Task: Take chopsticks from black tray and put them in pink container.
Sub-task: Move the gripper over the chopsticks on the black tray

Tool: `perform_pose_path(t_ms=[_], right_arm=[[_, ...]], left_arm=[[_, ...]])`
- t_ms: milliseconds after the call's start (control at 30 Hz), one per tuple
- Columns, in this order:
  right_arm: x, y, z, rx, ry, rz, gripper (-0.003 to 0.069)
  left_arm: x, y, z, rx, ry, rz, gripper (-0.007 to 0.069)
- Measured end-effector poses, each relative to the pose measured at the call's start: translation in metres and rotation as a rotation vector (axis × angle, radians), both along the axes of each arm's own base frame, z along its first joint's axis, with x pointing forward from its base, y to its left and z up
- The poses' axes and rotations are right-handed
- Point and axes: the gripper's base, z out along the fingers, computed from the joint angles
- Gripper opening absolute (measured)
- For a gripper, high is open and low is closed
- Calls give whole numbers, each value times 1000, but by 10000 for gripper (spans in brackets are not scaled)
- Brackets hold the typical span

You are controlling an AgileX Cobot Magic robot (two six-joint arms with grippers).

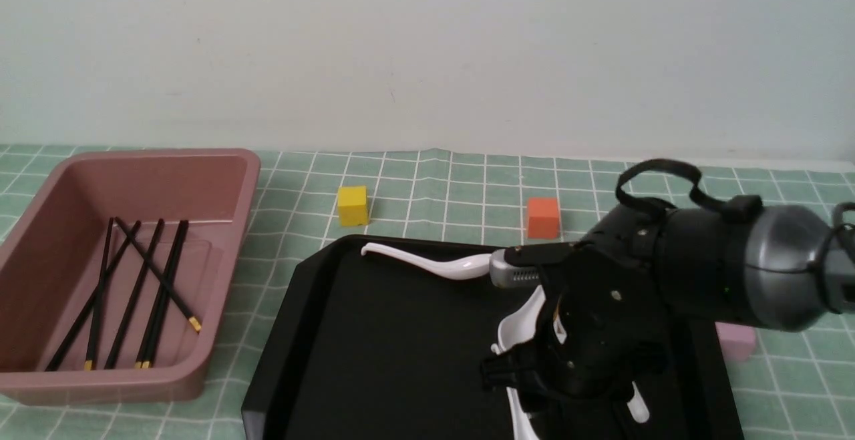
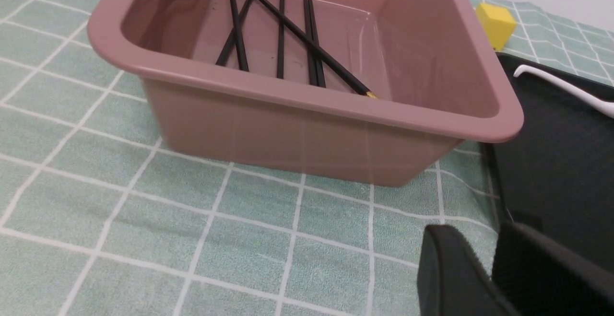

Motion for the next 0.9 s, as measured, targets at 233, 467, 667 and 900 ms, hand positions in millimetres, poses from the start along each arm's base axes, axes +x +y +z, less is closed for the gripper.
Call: perform_pose_path(t_ms=[233, 467, 667, 900], right_arm=[[4, 1, -14, -6, 20, -39, 405], [11, -6, -13, 2, 15, -78, 370], [12, -6, -19, -6, 25, -79, 281], [14, -5, -25, -31, 43, -69, 223]], left_arm=[[0, 0, 0, 0, 0, 0, 169], [0, 0, 0, 0, 1, 0, 179], [0, 0, 0, 0, 1, 0, 181], [0, 0, 0, 0, 1, 0, 181]])
